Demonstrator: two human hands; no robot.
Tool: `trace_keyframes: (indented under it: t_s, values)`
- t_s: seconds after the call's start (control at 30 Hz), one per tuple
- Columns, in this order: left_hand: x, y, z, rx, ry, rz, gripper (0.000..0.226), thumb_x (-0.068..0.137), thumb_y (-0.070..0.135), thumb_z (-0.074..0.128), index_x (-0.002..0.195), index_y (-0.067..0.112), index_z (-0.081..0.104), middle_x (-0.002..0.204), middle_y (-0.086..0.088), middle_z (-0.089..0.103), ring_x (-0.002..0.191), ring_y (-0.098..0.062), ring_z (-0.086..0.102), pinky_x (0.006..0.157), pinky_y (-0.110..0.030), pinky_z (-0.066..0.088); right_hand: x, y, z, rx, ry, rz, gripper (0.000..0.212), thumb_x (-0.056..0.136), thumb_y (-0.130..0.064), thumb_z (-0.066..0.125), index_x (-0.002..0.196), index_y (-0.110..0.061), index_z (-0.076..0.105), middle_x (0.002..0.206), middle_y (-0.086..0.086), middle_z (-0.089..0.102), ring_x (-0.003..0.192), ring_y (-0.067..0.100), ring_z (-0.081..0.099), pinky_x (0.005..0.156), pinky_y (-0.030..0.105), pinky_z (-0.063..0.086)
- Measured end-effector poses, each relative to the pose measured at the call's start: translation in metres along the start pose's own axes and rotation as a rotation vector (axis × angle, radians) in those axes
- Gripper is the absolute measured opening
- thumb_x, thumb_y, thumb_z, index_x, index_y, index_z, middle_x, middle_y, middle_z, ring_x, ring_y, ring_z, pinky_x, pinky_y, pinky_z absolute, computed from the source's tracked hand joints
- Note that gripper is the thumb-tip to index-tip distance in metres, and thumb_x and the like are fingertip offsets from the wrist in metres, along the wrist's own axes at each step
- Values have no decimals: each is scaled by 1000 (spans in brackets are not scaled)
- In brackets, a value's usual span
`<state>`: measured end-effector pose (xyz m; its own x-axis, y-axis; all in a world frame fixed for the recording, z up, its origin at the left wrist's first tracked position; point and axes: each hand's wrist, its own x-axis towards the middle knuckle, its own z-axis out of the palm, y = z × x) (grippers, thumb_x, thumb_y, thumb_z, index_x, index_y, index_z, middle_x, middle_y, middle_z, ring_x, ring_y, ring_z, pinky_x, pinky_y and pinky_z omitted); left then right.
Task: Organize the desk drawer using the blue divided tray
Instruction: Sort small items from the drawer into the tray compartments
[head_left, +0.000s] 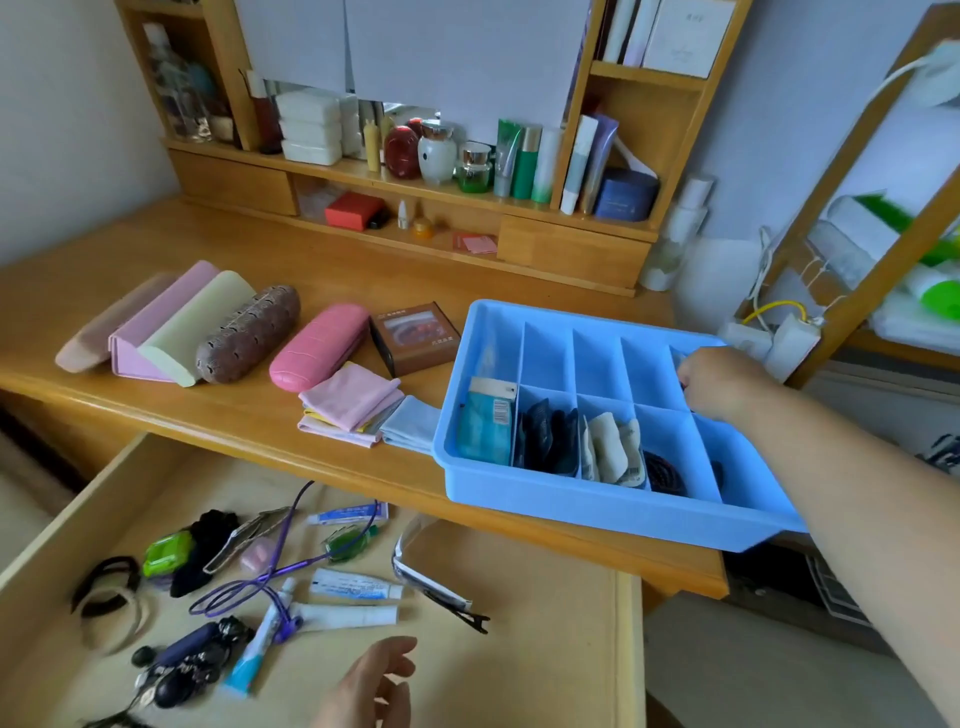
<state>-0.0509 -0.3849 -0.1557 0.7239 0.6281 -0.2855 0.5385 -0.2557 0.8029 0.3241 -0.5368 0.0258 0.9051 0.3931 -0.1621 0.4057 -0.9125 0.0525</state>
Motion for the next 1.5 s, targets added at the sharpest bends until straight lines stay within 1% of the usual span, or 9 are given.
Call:
trace_keyframes:
  t_s: [0.13, 0.27, 0.37, 0.5, 0.63, 0.73, 0.83, 1.27, 1.5]
  values:
    - [-9, -2, -10, 62, -48, 46, 35, 82, 7, 57, 95, 40, 56, 92, 15, 63, 80, 3, 55, 65, -10, 45, -14, -1, -24, -122, -28, -26, 25, 90, -4, 42, 70, -8, 57, 76, 7, 53, 68, 21, 47, 63, 26, 38]
    - [-4, -17, -40, 162, -10, 58, 27, 84, 13, 56, 90, 39, 60, 84, 13, 63, 67, 2, 55, 65, -7, 43, -77, -31, -11, 255, 534, -220, 13, 87, -12, 56, 81, -17, 66, 77, 1, 57, 70, 28, 52, 57, 29, 35]
    - [2, -38, -72, 221, 87, 30, 21, 85, 16, 56, 92, 34, 63, 82, 12, 64, 66, 2, 54, 63, -6, 39, -142, -86, 25, 404, 706, -528, 13, 85, -14, 57, 79, -16, 68, 76, -1, 65, 75, 26, 60, 57, 29, 43]
    - [10, -64, -114, 372, 155, 1, 22, 85, 16, 52, 95, 32, 63, 85, 16, 58, 74, -1, 53, 59, -7, 36, -205, -150, 106, 519, 426, -733, 9, 79, -14, 63, 74, -22, 65, 72, -9, 60, 67, 16, 58, 54, 30, 49]
    - [24, -85, -145, 554, 194, -16, 31, 83, 15, 54, 110, 24, 63, 110, 4, 55, 101, -17, 54, 81, -25, 46, -234, -192, 185, 442, -89, -711, 14, 88, -32, 51, 91, -28, 65, 91, -11, 59, 85, 9, 59, 71, 23, 43]
    - [34, -94, -154, 643, 36, -70, 52, 81, 27, 61, 131, 27, 48, 121, 0, 47, 111, -21, 51, 88, -28, 45, -241, -207, 218, 404, -232, -667, 21, 90, -39, 47, 100, -28, 62, 102, -12, 57, 93, 6, 56, 74, 18, 38]
    - [41, -94, -148, 650, -170, -154, 73, 79, 26, 63, 141, 34, 27, 124, -4, 42, 108, -26, 54, 83, -32, 46, -243, -211, 230, 384, -263, -644, 22, 88, -41, 47, 101, -28, 60, 104, -12, 56, 92, 5, 57, 74, 17, 40]
    - [9, -41, -67, 504, -305, 96, 27, 84, 17, 51, 109, 22, 55, 101, -6, 55, 98, -29, 56, 75, -28, 42, -241, -201, 232, 459, -244, -473, 21, 85, -28, 53, 101, -35, 63, 102, -18, 60, 92, 4, 59, 76, 17, 44]
    - [5, -39, -84, 265, -514, 36, 28, 81, 16, 56, 99, 33, 70, 85, 11, 65, 71, 0, 55, 74, -16, 46, -240, -210, 218, 358, -65, -533, 12, 81, -21, 62, 91, -28, 58, 97, -10, 52, 76, 17, 60, 56, 25, 33]
